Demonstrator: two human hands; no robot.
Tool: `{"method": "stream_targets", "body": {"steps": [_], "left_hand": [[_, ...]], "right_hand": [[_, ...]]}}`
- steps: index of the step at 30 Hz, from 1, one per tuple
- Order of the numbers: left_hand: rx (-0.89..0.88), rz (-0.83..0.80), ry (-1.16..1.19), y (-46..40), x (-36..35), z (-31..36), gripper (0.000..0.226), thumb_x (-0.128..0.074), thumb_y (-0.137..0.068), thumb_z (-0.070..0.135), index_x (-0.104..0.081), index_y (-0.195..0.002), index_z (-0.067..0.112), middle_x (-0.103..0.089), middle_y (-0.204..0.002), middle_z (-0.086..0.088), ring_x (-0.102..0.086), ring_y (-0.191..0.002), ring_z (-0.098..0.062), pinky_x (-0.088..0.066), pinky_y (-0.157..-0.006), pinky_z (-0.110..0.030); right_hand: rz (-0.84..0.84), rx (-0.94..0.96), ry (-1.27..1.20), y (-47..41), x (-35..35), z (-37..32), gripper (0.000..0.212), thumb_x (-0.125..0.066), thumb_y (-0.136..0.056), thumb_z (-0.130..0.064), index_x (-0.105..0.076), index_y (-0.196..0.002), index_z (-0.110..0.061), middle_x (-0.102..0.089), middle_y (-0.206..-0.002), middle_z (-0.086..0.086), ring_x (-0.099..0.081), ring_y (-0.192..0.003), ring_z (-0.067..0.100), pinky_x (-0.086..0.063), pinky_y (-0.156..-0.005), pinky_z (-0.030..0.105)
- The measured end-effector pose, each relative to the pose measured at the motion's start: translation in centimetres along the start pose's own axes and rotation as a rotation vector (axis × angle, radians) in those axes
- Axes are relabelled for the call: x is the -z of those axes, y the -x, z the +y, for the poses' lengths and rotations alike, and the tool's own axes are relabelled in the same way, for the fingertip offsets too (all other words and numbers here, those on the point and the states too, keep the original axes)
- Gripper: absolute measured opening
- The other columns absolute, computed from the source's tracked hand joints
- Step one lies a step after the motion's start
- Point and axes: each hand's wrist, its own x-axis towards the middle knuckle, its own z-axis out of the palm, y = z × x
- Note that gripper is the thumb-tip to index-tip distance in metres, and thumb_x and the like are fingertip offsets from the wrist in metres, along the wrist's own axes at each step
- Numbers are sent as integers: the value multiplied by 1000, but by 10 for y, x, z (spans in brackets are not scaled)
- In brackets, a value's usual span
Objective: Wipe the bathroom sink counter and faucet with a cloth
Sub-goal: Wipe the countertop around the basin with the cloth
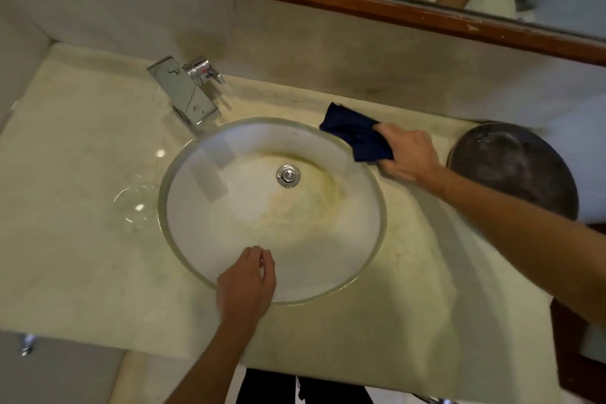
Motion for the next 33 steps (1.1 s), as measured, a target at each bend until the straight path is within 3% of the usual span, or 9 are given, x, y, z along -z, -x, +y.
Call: {"method": "stream_targets", "body": {"steps": [6,10,13,15,19,23,28,33], "left_hand": [[-11,-15,-52,2,4,2,32,-51,-103,32,-50,-73,23,-51,-63,5,-52,-51,-19,-42,-56,-31],[16,-29,-79,0,5,3,38,-45,-105,34,-49,-70,22,-50,-61,4,-51,-53,-19,-40,-56,-33],[26,-31,-82,1,4,3,40,-43,-105,35,-49,-68,21,-49,-59,4,-50,-52,-17,-41,-55,-33],[35,-40,-95,1,4,4,40,-41,-105,36,-51,-69,20,-50,-59,4,-51,-53,-17,-45,-57,-35],[56,-45,-120,0,3,3,41,-40,-105,35,-54,-70,19,-52,-60,4,-51,-54,-17,-46,-57,-35],[40,-34,-122,0,2,2,42,-42,-105,34,-53,-67,18,-50,-57,4,-50,-52,-15,-43,-55,-33],[14,-40,-141,-1,2,3,46,-40,-106,34,-51,-64,17,-48,-55,4,-48,-50,-14,-36,-51,-30],[-4,-67,-143,1,4,5,49,-37,-106,36,-49,-62,17,-49,-53,1,-49,-49,-16,-36,-51,-29]], "right_hand": [[-181,-23,-362,64,11,-50,46,-54,-75,-28,-69,-118,-22,-75,-105,-1,-70,-92,28,-51,-74,35],[105,-171,-550,47,44,-21,30,-57,-80,-21,-73,-104,-14,-70,-97,3,-65,-90,24,-54,-80,42],[246,-94,-391,28,61,14,29,-59,-85,-15,-70,-111,-10,-54,-101,4,-54,-87,19,-50,-73,41],[288,-7,-192,14,63,33,39,-56,-88,-19,-67,-124,-10,-55,-107,9,-57,-84,26,-51,-66,41],[124,85,72,-9,40,57,50,-59,-92,-34,-59,-136,-11,-56,-116,18,-62,-82,40,-54,-61,44],[74,0,61,-10,8,58,60,-46,-87,-52,-59,-133,-15,-53,-127,18,-65,-79,41,-55,-64,46],[132,-67,-12,16,-1,40,53,-49,-86,-44,-61,-130,-16,-60,-124,9,-66,-92,36,-54,-67,44],[69,-98,13,79,-6,1,50,-61,-83,-38,-58,-128,-17,-57,-115,8,-65,-86,34,-49,-57,38]]}}
